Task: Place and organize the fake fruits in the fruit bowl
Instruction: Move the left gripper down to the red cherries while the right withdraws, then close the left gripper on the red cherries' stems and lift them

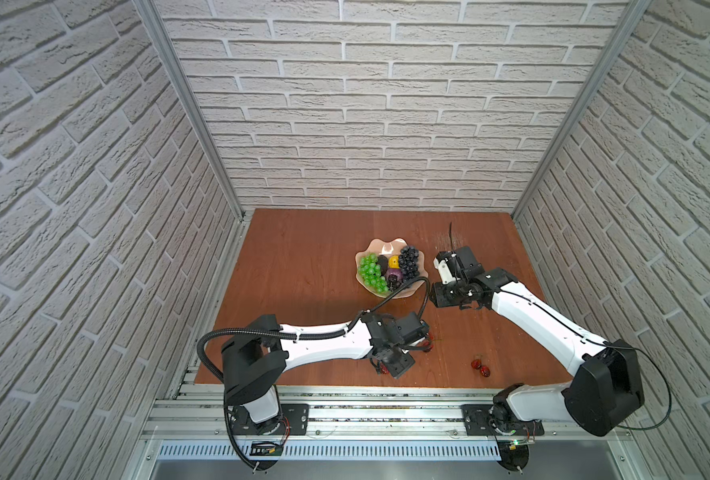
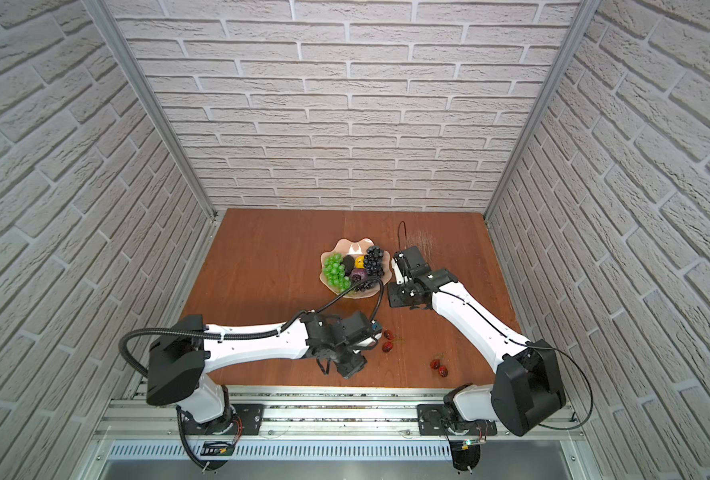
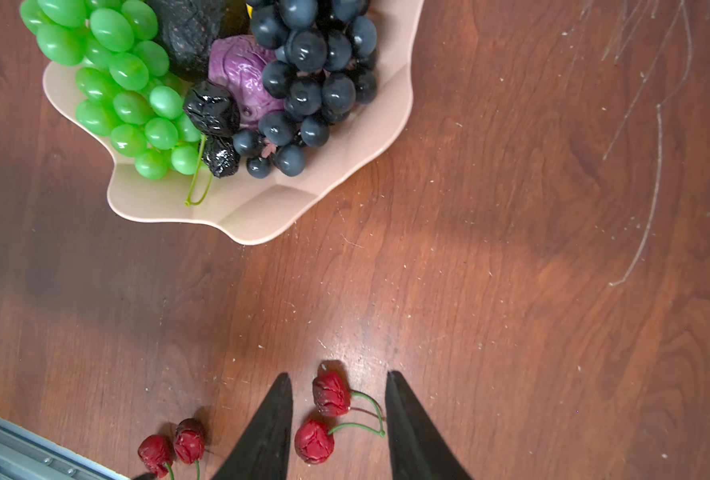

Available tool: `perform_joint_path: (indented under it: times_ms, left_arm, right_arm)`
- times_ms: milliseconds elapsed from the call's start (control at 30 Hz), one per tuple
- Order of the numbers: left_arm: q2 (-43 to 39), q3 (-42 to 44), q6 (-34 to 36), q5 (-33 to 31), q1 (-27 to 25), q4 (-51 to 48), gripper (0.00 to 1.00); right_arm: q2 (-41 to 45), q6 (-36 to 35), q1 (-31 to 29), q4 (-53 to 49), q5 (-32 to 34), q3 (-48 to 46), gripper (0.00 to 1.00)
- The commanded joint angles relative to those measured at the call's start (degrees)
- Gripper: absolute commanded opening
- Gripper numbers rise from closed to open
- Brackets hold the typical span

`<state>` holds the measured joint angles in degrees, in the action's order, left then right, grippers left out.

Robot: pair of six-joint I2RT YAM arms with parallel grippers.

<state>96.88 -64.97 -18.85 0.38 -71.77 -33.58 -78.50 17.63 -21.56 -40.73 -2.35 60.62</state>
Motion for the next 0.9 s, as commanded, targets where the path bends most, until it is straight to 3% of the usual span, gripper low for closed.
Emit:
perform_joint_path:
  times_ms: [0, 200, 867]
  left_arm:
    - [1.60, -1.34, 3.23, -2.32, -0.69, 0.36, 0.53]
    - [5.14, -3.05, 5.42, -6.92, -1.97, -1.53, 0.51]
    - [5.65, -2.04, 4.70, -11.97, -2.06, -1.29, 0.15]
  right_arm:
    - [0.55, 0.13, 0.55, 2.29, -0.73, -1.10, 0.39]
    - [1.55, -0.23, 1.61, 2.29, -0.70, -2.33, 0.39]
    - [0.47, -0.31, 2.23, 3.59, -1.68, -3.66, 0.35]
